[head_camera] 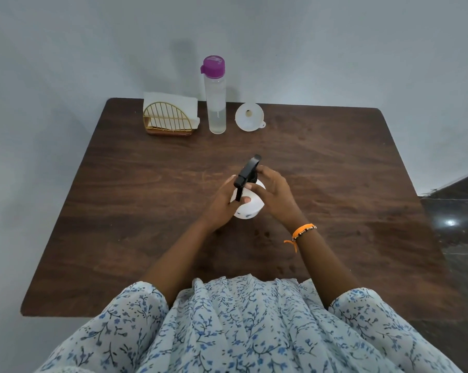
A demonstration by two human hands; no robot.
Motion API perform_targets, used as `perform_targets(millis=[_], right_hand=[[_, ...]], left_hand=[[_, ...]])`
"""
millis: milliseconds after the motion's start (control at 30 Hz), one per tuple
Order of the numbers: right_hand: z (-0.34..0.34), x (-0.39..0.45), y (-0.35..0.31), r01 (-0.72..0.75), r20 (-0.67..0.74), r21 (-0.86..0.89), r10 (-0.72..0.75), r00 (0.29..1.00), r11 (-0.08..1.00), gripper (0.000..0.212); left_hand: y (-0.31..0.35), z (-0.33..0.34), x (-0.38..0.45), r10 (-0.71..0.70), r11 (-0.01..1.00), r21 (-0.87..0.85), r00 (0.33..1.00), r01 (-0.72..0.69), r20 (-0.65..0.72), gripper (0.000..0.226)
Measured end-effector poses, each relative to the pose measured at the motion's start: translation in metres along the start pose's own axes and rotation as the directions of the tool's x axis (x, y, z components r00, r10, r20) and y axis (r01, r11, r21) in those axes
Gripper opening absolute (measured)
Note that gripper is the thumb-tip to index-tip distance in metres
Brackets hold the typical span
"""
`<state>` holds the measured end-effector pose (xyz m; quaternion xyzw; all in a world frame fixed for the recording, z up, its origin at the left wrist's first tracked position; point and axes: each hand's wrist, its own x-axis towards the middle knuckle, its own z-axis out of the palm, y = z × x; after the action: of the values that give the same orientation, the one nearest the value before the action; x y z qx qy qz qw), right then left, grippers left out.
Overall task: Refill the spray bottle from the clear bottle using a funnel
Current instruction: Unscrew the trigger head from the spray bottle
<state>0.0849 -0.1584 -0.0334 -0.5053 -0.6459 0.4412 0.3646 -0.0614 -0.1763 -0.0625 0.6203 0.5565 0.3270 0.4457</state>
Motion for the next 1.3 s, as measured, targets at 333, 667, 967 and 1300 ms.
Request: perform_targets(millis=[333, 667, 967, 1300], right_hand=[[0.018, -0.006, -0.008, -0.024, -0.267, -0.027, 0.016, 0.964, 0.999, 0.041], [0.01, -0.008, 0.011, 0.117, -0.182, -0.107, -0.136, 0.974, 0.987, 0.041], [0.019, -0.011, 0.003, 0.129, -0.282, -0.13, -0.161, 0.946, 0.983, 0.043], [0.021, -0.012, 0.009, 0.145, -0.275, -0.25, -0.214, 0.937, 0.957, 0.042]], left_hand=[[-0.008, 0.002, 0.003, 0.038, 0.998, 0.054, 0.999, -0.037, -0.012, 0.04], [-0.005, 0.001, 0.002, 0.061, 0.997, 0.051, 0.996, -0.064, 0.06, 0.047], [-0.014, 0.001, 0.004, 0.061, 0.996, 0.06, 0.997, -0.064, 0.038, 0.041], [-0.01, 0.0, 0.004, 0.059, 0.996, 0.068, 0.997, -0.063, 0.058, 0.045]])
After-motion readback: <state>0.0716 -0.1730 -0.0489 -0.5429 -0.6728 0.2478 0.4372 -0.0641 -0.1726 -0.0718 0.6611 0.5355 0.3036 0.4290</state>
